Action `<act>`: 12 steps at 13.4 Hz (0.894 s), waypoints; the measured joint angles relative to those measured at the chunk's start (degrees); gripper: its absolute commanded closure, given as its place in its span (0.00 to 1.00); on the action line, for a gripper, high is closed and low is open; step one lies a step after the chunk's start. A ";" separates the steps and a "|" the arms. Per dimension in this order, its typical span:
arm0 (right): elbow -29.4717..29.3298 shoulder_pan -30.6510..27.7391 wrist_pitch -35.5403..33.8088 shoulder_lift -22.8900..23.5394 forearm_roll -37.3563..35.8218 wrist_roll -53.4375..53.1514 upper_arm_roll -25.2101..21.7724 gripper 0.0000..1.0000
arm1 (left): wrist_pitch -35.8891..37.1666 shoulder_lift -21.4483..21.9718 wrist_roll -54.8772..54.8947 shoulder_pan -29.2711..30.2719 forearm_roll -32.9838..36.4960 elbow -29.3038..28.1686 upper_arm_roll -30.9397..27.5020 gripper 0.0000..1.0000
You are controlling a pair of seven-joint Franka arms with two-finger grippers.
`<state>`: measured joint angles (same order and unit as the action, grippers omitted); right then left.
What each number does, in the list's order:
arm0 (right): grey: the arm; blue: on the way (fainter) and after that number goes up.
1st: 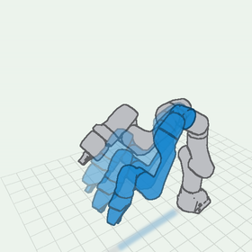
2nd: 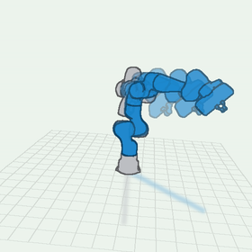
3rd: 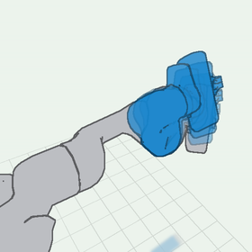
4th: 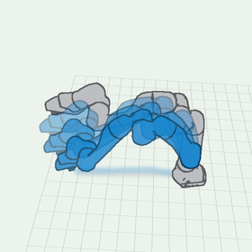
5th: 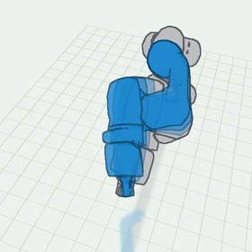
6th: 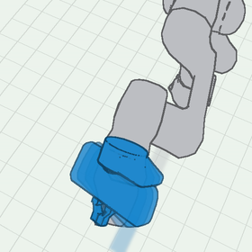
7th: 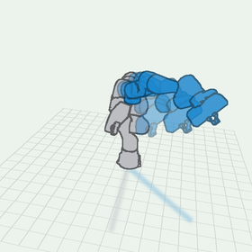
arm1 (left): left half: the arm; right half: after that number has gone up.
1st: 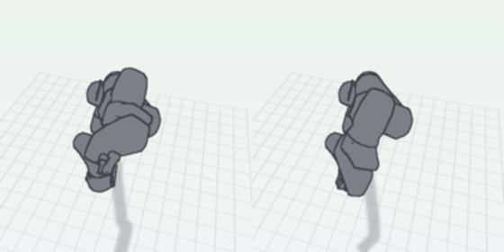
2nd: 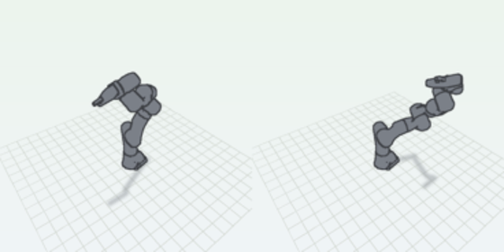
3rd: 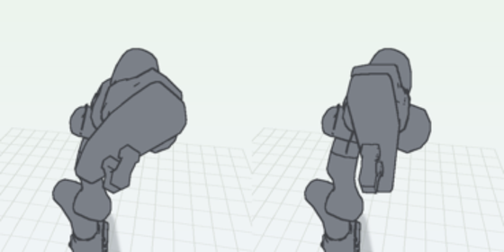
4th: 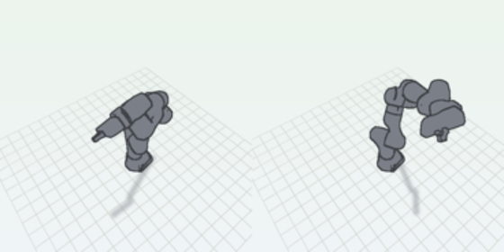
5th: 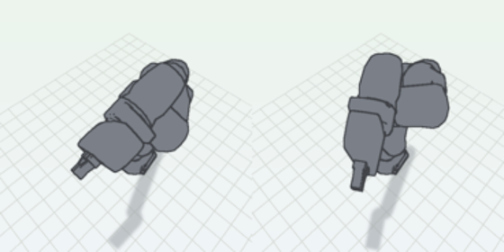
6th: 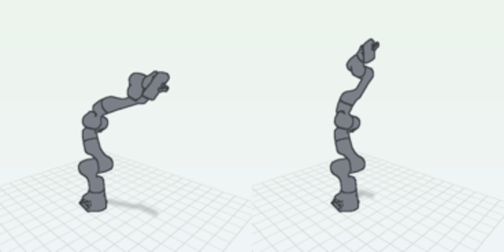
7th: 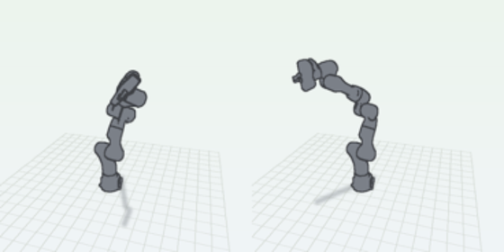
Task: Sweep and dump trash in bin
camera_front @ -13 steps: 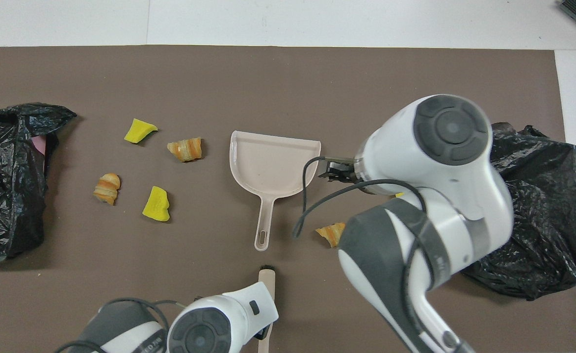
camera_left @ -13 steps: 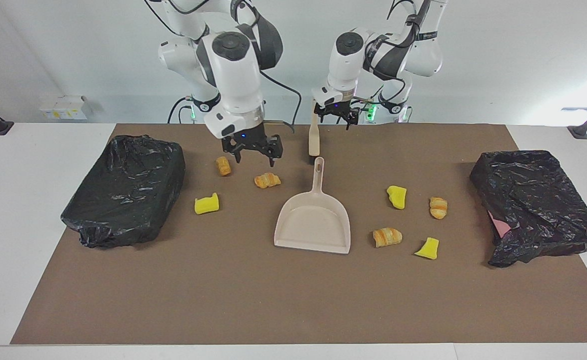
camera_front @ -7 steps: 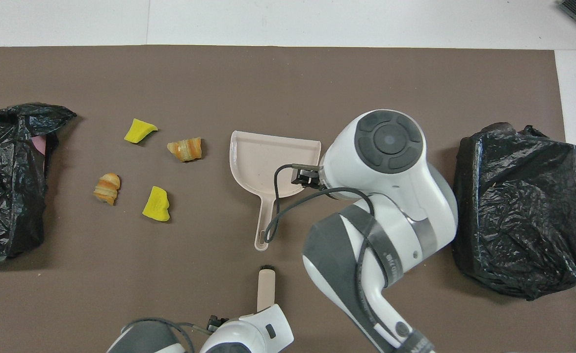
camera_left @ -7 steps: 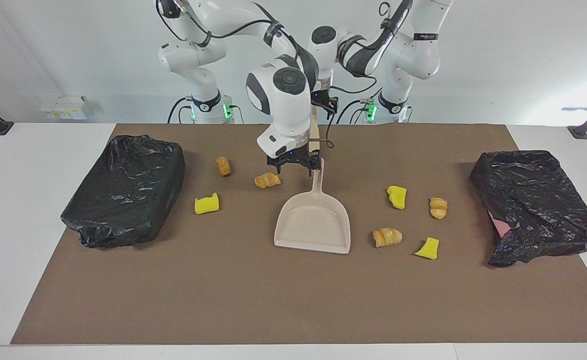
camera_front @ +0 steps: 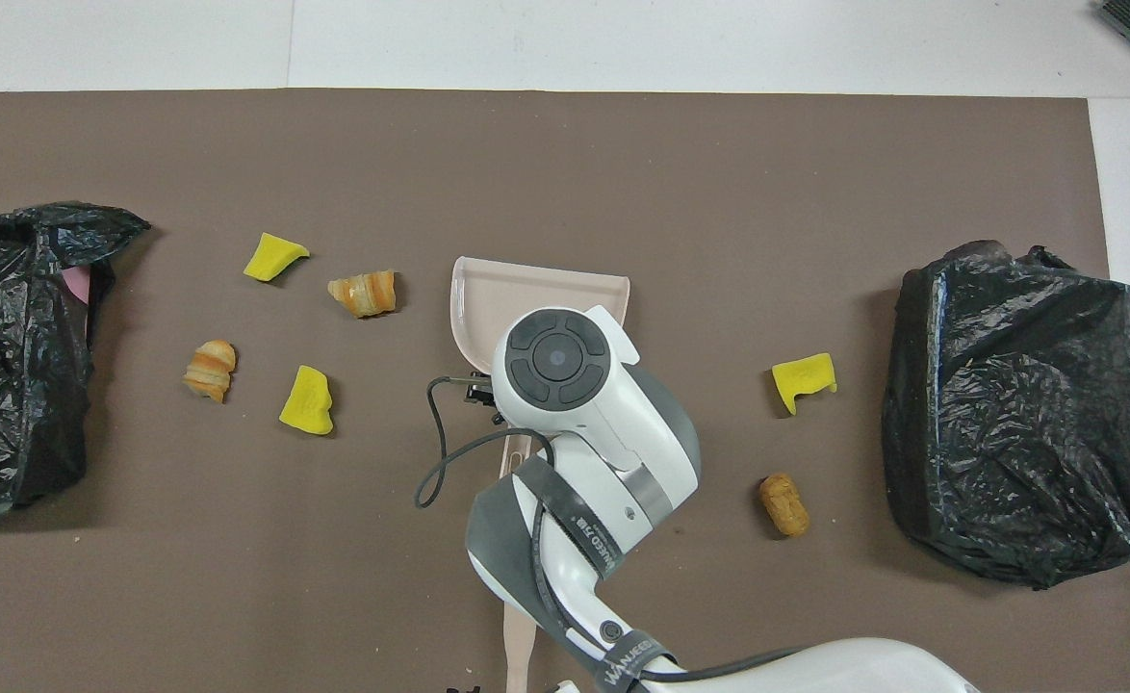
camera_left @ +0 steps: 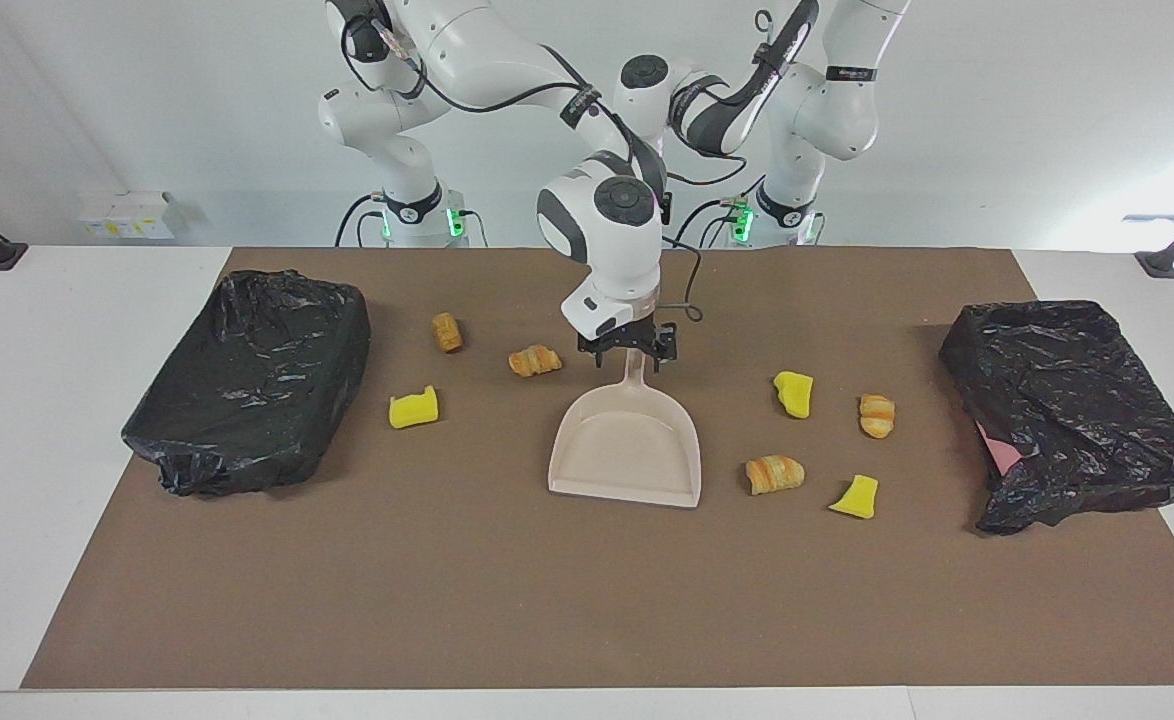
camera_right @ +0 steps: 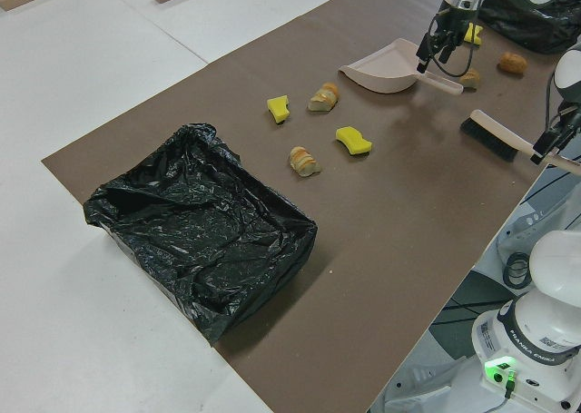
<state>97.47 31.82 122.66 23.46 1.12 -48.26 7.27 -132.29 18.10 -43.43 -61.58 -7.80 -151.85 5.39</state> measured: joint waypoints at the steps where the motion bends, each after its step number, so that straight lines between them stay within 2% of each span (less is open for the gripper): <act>1: 0.01 0.00 0.14 0.41 0.02 0.00 -0.02 0.25 | -0.24 0.00 -0.10 0.00 -0.18 0.00 -0.11 0.46; 3: 0.19 0.00 0.17 1.11 0.44 -0.01 -0.05 0.32 | -0.52 0.00 -0.19 0.00 -0.60 -0.04 -0.22 0.45; 6: 0.22 0.04 0.31 1.94 1.72 -0.02 -0.03 0.52 | -0.66 0.00 -0.34 0.00 -1.23 -0.06 -0.24 0.46; 8: 0.07 0.06 0.41 1.95 1.72 -0.02 -0.01 0.55 | -0.66 -0.01 -0.39 0.06 -1.47 -0.10 -0.32 0.46; 9: -0.09 0.06 0.48 1.95 1.68 -0.02 -0.01 0.72 | -0.65 -0.02 -0.39 0.35 -1.91 -0.17 -0.37 0.46; 10: -0.19 0.06 0.53 1.94 1.64 -0.02 -0.03 0.88 | -0.65 -0.08 -0.39 0.73 -2.48 -0.27 -0.47 0.51; 11: -0.30 0.06 0.55 1.93 1.61 -0.02 -0.05 1.00 | -0.64 -0.11 -0.39 1.06 -2.74 -0.41 -0.57 0.81; 12: -0.46 0.03 0.60 1.88 1.60 -0.06 -0.13 1.00 | -0.63 -0.12 -0.37 1.16 -2.79 -0.54 -0.64 1.00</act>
<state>97.01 31.86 123.27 25.34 2.72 -48.32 7.14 -132.91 17.98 -43.79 -60.41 -10.59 -152.39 4.74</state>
